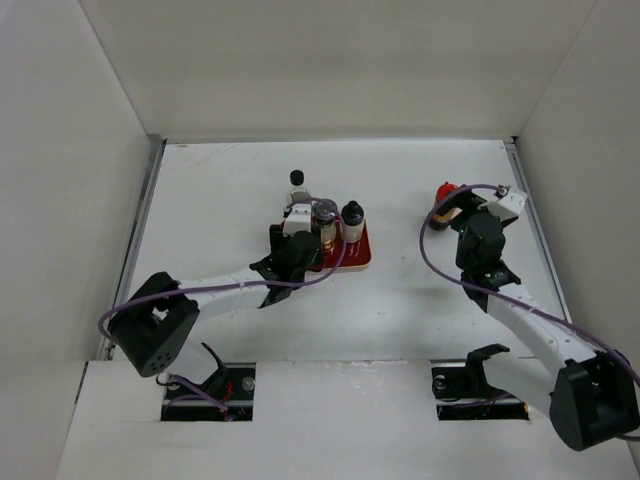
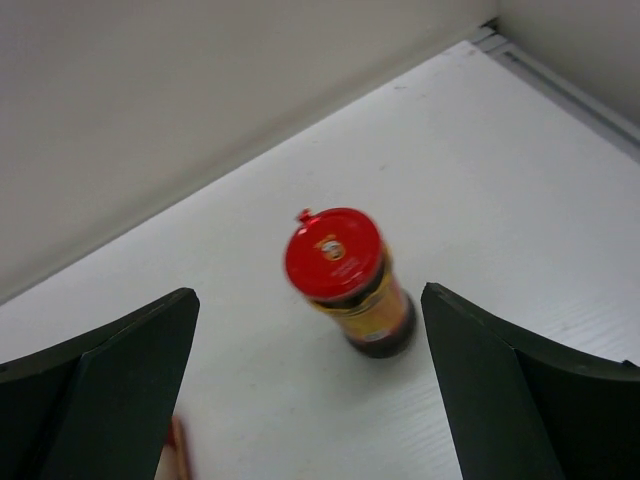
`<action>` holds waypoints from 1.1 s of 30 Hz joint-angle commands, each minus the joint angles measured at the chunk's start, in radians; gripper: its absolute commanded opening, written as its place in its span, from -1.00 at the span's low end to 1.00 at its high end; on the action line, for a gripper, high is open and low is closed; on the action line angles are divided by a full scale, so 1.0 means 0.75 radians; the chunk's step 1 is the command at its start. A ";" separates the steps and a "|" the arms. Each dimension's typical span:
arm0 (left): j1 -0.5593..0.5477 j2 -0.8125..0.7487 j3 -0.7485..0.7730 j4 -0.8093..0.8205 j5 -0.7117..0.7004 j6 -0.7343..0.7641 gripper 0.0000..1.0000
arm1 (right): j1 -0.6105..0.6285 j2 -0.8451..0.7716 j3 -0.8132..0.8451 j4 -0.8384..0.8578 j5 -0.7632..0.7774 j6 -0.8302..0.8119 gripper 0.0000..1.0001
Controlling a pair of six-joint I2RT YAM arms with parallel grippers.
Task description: Organize the condiment bottles
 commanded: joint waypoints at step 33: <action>0.002 -0.400 -0.263 0.310 0.044 -0.056 0.80 | -0.199 0.706 0.458 -0.213 -0.193 -0.049 0.16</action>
